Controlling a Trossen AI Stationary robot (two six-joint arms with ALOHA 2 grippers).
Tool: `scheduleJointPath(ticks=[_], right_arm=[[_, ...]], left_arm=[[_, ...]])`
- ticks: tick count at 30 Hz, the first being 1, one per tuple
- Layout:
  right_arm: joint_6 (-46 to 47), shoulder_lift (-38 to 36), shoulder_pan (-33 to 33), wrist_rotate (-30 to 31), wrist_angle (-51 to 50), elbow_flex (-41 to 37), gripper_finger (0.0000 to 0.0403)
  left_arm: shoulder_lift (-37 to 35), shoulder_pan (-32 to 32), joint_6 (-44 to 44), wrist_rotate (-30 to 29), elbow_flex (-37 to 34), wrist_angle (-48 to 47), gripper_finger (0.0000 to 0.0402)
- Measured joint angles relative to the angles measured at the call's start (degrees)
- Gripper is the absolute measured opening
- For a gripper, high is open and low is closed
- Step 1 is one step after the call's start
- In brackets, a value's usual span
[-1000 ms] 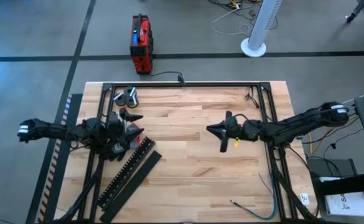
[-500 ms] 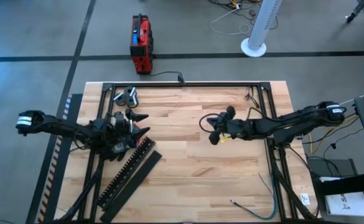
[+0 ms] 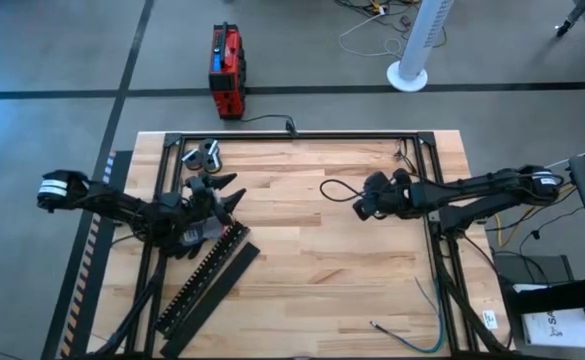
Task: Ziptie cables
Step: Wrap the cable wires with the black zip tie
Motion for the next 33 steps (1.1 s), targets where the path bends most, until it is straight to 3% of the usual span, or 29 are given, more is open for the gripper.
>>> scheduleJointPath(ticks=[7,17,23,33], right_arm=[[6.1,0.0,-4.6,2.8,-7.5,-1.7,0.0018],[10.1,0.0,-12.1,2.5,-15.4,-2.5,0.0018],[9.1,0.0,-16.5,-3.4,-20.3,-2.5,0.0018],[-0.6,2.1,-25.5,-11.0,-20.3,-3.1,0.0018]], left_arm=[[8.5,0.0,1.2,-0.3,8.4,-0.1,0.0311],[24.2,0.0,8.5,-0.3,24.7,-9.7,0.0311],[28.1,0.0,8.4,-0.2,34.3,-22.8,0.0311],[32.7,0.1,8.4,-0.2,47.1,-41.5,0.0311]])
